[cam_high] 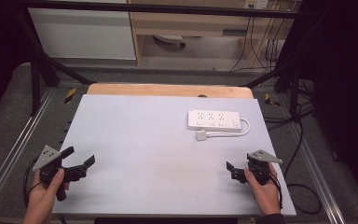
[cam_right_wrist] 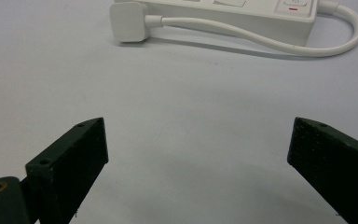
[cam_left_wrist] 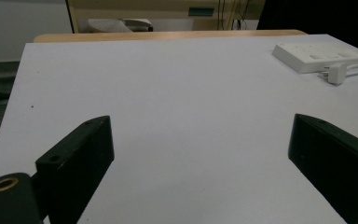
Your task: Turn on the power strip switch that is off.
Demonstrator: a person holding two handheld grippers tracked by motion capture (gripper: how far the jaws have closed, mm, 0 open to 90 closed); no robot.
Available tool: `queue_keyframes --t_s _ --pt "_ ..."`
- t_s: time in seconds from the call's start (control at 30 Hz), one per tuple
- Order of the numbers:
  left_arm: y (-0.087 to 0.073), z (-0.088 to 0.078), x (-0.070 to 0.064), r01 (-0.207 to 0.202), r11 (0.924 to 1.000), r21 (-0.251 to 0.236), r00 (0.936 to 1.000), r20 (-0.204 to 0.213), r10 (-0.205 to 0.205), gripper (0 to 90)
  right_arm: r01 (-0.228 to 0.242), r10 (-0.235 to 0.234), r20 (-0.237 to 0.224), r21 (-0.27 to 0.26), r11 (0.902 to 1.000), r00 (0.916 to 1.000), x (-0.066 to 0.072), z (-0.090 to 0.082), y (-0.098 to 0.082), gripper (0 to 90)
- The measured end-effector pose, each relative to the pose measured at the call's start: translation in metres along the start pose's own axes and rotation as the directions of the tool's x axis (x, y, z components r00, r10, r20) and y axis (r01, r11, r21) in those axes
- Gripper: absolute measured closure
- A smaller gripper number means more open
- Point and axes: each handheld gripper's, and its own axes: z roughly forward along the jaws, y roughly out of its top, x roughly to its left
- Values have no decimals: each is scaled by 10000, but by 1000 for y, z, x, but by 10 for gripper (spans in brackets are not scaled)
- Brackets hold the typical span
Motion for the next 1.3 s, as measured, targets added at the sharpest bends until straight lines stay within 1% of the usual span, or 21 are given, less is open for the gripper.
queue_keyframes --t_s 0.13,0.27,0.4,0.6,0.67,0.83,1.03,1.1,1.23,1.3 --pt "0 1 -3 -119 9999 83 9998 150 118 71 54 -55 -59 -88 9999 10000 1 -1 1 54" --pt "-1 2 -4 -207 9997 137 9996 200 204 70 67 -68 -59 -171 9998 10000 1 -2 2 51" --pt "-1 3 -4 -240 9995 207 9994 235 235 69 -137 136 -45 -150 9998 9999 1 -3 5 41" --pt "-1 3 -5 -305 9992 276 9992 274 298 63 -311 305 -121 -492 9983 9995 0 -7 8 35" --pt "-2 4 -5 -311 9991 293 9991 301 302 60 -362 353 -170 -519 9980 9992 0 -8 8 43" --pt "-2 4 -6 -340 9989 332 9989 331 329 60 -275 261 -236 -628 9976 9994 2 -11 9 50" --pt "-2 5 -7 -398 9985 369 9987 321 386 61 -310 286 -266 -966 9948 9992 5 -15 14 34" --pt "-2 5 -7 -396 9984 398 9987 331 383 60 -363 329 -344 -1030 9940 9989 5 -15 15 33" --pt "-3 6 -7 -407 9981 452 9987 311 394 61 -638 545 -628 -1562 9857 9965 9 -21 19 28" --pt "-3 6 -7 -428 9979 480 9986 323 412 61 -598 512 -532 -1734 9830 9973 10 -22 22 36"
